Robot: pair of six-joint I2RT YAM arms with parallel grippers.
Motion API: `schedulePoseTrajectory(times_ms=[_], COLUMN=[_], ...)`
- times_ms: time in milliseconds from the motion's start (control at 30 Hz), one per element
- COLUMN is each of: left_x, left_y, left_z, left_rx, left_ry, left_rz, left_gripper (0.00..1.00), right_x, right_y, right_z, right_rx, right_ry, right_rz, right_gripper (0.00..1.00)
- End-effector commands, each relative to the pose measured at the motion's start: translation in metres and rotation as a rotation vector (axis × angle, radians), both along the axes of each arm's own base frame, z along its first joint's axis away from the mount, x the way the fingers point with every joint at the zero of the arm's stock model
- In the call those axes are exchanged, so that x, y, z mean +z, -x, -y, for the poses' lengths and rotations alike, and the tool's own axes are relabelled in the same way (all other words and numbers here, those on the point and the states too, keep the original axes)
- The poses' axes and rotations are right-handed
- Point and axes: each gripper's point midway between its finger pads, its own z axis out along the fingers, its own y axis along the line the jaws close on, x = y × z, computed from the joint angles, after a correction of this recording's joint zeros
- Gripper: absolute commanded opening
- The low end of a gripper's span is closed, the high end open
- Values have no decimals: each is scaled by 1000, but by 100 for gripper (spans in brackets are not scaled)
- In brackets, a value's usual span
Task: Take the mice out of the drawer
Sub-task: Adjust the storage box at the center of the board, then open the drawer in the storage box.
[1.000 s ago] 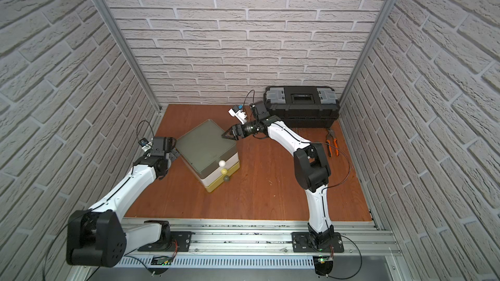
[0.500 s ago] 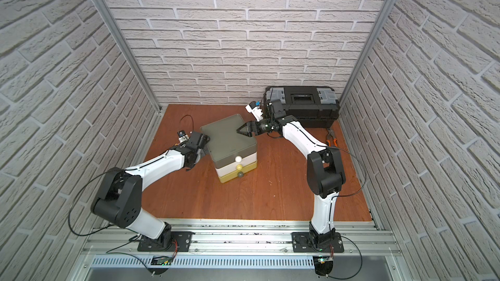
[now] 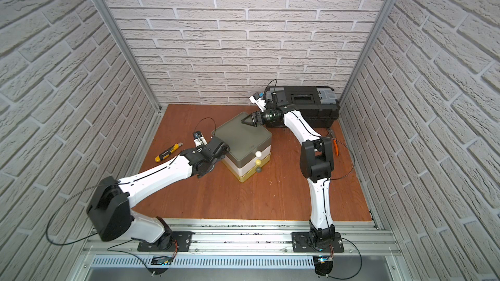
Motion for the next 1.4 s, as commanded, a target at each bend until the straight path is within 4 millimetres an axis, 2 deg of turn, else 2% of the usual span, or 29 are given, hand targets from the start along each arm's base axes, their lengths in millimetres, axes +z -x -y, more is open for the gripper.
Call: schedulePoseTrajectory(times_ms=[0,133,200,233,300,367,400,467,500,600,667,733,800,933,1000,1100,1200,1367], left_x=[59,112,128,131,135,132,130,122,117,108,103,104,101,102,101,97,91,86], left_y=[12,10,-2,-11,-32,-49,-59,-76,-84,-106,-118,-129,-138,-146,-146,-145,-142,-135], left_z=[-39,-56,-54,-52,-47,-45,-43,-31,-26,-8,6,18,27,38,40,42,44,51], left_rx=[83,49,-17,-71,-173,-248,-289,-394,-433,-533,-601,-636,-670,-723,-744,-766,-792,-849], left_ry=[-115,-208,-216,-208,-169,-174,-180,-163,-165,-180,-173,-162,-154,-153,-157,-166,-169,-143], left_rz=[143,257,284,283,275,252,238,202,178,138,135,145,136,114,105,76,44,6], left_gripper=[98,98,98,98,98,98,98,98,98,98,98,98,98,98,98,98,98,98], right_x=[26,31,36,42,61,88,100,119,120,112,104,84,63,30,21,18,19,26], right_y=[29,23,4,-13,-40,-57,-62,-61,-57,-30,-4,22,53,111,137,168,190,208], right_z=[-39,-57,-54,-47,-21,10,30,63,79,113,126,136,136,128,124,113,99,74], right_rx=[181,192,91,-10,-225,-397,-489,-625,-679,-813,-870,-903,-850,-743,-726,-679,-584,-402], right_ry=[-144,-150,-106,-74,-24,-14,23,128,201,307,275,244,256,239,162,7,-108,-262], right_rz=[-50,-32,33,93,228,341,386,451,453,430,446,431,391,217,162,127,100,49], right_gripper=[89,89,97,100,100,100,100,100,100,100,100,100,100,89,85,80,77,71])
